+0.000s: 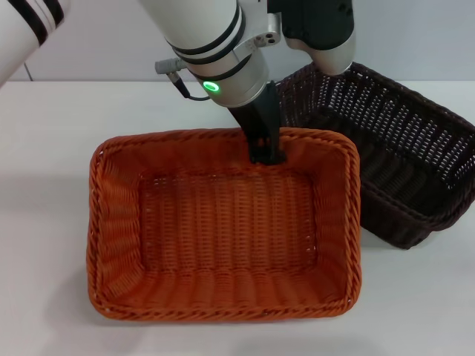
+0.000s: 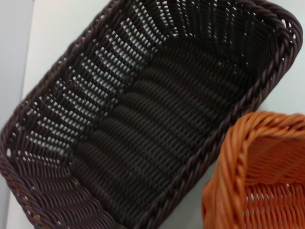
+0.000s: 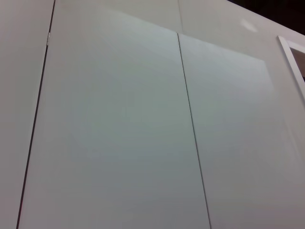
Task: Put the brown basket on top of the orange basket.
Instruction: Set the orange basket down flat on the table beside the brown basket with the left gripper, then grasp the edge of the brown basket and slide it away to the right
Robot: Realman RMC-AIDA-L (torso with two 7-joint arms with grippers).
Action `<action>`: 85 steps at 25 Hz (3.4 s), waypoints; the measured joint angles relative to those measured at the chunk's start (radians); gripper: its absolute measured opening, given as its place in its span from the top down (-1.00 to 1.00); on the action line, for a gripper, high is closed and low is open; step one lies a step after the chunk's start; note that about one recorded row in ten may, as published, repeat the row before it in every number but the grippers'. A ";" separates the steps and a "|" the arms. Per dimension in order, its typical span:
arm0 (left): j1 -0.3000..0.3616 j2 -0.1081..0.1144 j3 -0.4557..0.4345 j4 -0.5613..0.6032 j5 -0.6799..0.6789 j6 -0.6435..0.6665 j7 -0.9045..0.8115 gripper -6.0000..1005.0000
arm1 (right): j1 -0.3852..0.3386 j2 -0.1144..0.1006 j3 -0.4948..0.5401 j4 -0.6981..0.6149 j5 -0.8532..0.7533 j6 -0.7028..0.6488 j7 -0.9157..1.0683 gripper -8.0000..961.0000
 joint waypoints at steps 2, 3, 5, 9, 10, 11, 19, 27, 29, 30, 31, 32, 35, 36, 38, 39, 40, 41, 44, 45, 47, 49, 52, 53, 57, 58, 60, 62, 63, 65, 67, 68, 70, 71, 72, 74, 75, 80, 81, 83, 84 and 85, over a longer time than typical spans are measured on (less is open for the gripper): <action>0.001 -0.001 0.004 -0.004 -0.001 0.007 0.000 0.37 | 0.000 0.000 0.000 0.000 0.000 0.000 0.000 -0.48; 0.001 -0.001 0.004 -0.004 -0.001 0.007 0.000 0.37 | 0.001 0.000 0.000 0.000 0.000 0.000 0.000 -0.48; -0.001 -0.002 0.020 -0.007 -0.003 0.027 0.001 0.36 | 0.001 0.000 -0.001 0.000 0.000 0.000 0.000 -0.48; -0.006 -0.002 0.027 -0.014 -0.003 0.056 0.001 0.05 | 0.000 0.000 -0.001 -0.001 -0.001 0.000 0.000 -0.48; -0.006 -0.002 0.027 -0.014 -0.003 0.056 0.001 -0.02 | 0.000 0.000 -0.001 -0.001 -0.001 0.000 0.000 -0.48; -0.006 -0.001 0.027 -0.020 -0.002 0.061 0.001 -0.10 | 0.000 0.000 -0.001 -0.001 -0.001 0.000 0.000 -0.48; 0.059 -0.001 0.041 -0.177 0.010 0.166 -0.030 -0.41 | -0.001 0.001 -0.002 0.004 -0.002 -0.008 0.000 -0.48; 0.462 -0.001 0.205 -0.485 0.226 0.882 -0.390 -0.52 | -0.001 0.003 -0.001 0.005 -0.002 -0.014 0.000 -0.48; 0.673 0.002 0.297 -0.474 0.224 1.366 -0.524 -0.52 | 0.000 0.003 -0.001 0.006 -0.002 -0.014 0.000 -0.48; 0.673 0.002 0.297 -0.474 0.224 1.366 -0.524 -0.52 | 0.000 0.003 -0.001 0.006 -0.002 -0.014 0.000 -0.48; 0.752 0.002 0.333 -0.448 0.220 1.561 -0.552 -0.52 | 0.001 0.003 -0.001 0.006 -0.002 -0.014 0.000 -0.48; 0.805 0.001 0.355 -0.429 0.216 1.678 -0.569 -0.52 | 0.002 0.003 -0.001 0.006 -0.002 -0.014 0.000 -0.48; 0.927 0.003 0.397 -0.388 0.196 1.962 -0.613 -0.52 | 0.001 0.002 -0.001 0.003 -0.002 -0.020 0.000 -0.48; 0.968 0.004 0.404 -0.373 0.190 2.032 -0.623 -0.52 | 0.000 0.002 -0.001 0.002 -0.002 -0.024 0.000 -0.48; 1.037 0.005 0.403 -0.351 0.175 2.125 -0.637 -0.52 | 0.000 0.002 -0.002 0.002 -0.004 -0.036 0.000 -0.48; 1.054 0.005 0.400 -0.346 0.165 2.144 -0.641 -0.52 | 0.002 0.002 -0.003 0.005 -0.012 -0.045 0.000 -0.48; 1.074 0.006 0.397 -0.340 0.144 2.154 -0.646 -0.52 | 0.002 0.002 -0.003 0.005 -0.012 -0.045 0.000 -0.48; 1.074 0.006 0.397 -0.340 0.144 2.154 -0.646 -0.52 | 0.003 0.002 -0.003 0.006 -0.018 -0.048 0.000 -0.48; 1.116 0.008 0.386 -0.306 0.081 2.175 -0.654 -0.52 | 0.008 0.002 -0.003 0.006 -0.054 -0.063 0.001 -0.48; 1.137 0.007 0.365 -0.229 0.045 2.227 -0.680 -0.52 | 0.008 0.002 -0.003 0.006 -0.054 -0.063 0.001 -0.48; 1.142 0.007 0.343 -0.119 0.030 2.285 -0.750 -0.52 | 0.009 0.003 -0.003 0.006 -0.086 -0.077 0.005 -0.48; 1.136 0.009 0.315 0.026 0.030 2.346 -0.889 -0.52 | 0.007 0.003 -0.003 0.002 -0.137 -0.108 0.006 -0.48; 1.135 0.009 0.304 0.088 0.030 2.375 -0.939 -0.52 | 0.003 0.003 -0.003 -0.001 -0.211 -0.157 0.005 -0.48; 1.133 0.009 0.298 0.129 0.029 2.397 -0.959 -0.52 | 0.004 0.002 -0.003 -0.003 -0.234 -0.164 0.007 -0.48; 1.115 0.007 0.293 0.235 0.028 2.448 -0.998 -0.52 | 0.005 -0.003 -0.003 -0.058 -0.310 -0.146 0.078 -0.48; 1.111 0.007 0.293 0.254 0.029 2.455 -1.006 -0.52 | 0.003 -0.005 -0.003 -0.086 -0.331 -0.120 0.112 -0.48; 1.103 0.008 0.293 0.286 0.030 2.462 -1.019 -0.52 | -0.008 -0.006 -0.003 -0.161 -0.376 -0.042 0.187 -0.48; 1.089 0.009 0.293 0.324 0.032 2.465 -1.031 -0.52 | -0.032 -0.005 -0.003 -0.294 -0.455 0.089 0.276 -0.48; 1.086 0.009 0.293 0.332 0.032 2.465 -1.034 -0.52 | -0.043 -0.005 -0.003 -0.354 -0.489 0.143 0.313 -0.48; 1.076 0.009 0.292 0.351 0.030 2.466 -1.038 -0.53 | -0.075 -0.003 -0.003 -0.558 -0.631 0.361 0.482 -0.48; 1.067 0.009 0.293 0.369 0.028 2.466 -1.039 -0.53 | -0.091 -0.003 -0.002 -0.743 -0.797 0.552 0.681 -0.48; 1.064 0.009 0.293 0.374 0.028 2.466 -1.040 -0.53 | -0.095 -0.004 -0.002 -0.833 -0.895 0.630 0.786 -0.48; 1.056 0.008 0.293 0.384 0.028 2.463 -1.040 -0.53 | -0.096 -0.006 0.007 -0.972 -1.088 0.726 0.983 -0.48; 1.053 0.008 0.292 0.388 0.027 2.462 -1.040 -0.53 | -0.093 -0.008 0.014 -1.037 -1.206 0.765 1.108 -0.48; 1.053 0.008 0.292 0.388 0.027 2.462 -1.040 -0.53 | -0.086 -0.010 0.023 -1.079 -1.293 0.776 1.190 -0.48; 1.039 0.006 0.293 0.414 0.027 2.461 -1.052 -0.53 | -0.045 -0.027 0.057 -1.195 -1.618 0.766 1.477 -0.48; 1.034 0.006 0.293 0.424 0.027 2.461 -1.059 -0.53 | -0.045 -0.027 0.057 -1.195 -1.618 0.766 1.477 -0.48; 0.991 0.008 0.287 0.494 0.026 2.461 -1.128 -0.52 | 0.079 -0.107 0.119 -1.259 -2.046 0.561 1.878 -0.48; 0.976 0.008 0.281 0.513 0.026 2.462 -1.141 -0.52 | 0.102 -0.122 0.133 -1.261 -2.088 0.510 1.913 -0.48; 0.964 0.009 0.279 0.525 0.025 2.461 -1.144 -0.52 | 0.151 -0.155 0.164 -1.276 -2.165 0.385 1.945 -0.48; 0.962 0.009 0.279 0.526 0.026 2.461 -1.144 -0.52 | 0.168 -0.168 0.172 -1.285 -2.191 0.347 1.948 -0.48; 0.958 0.009 0.276 0.529 0.026 2.460 -1.144 -0.52 | 0.192 -0.188 0.176 -1.295 -2.233 0.284 1.948 -0.48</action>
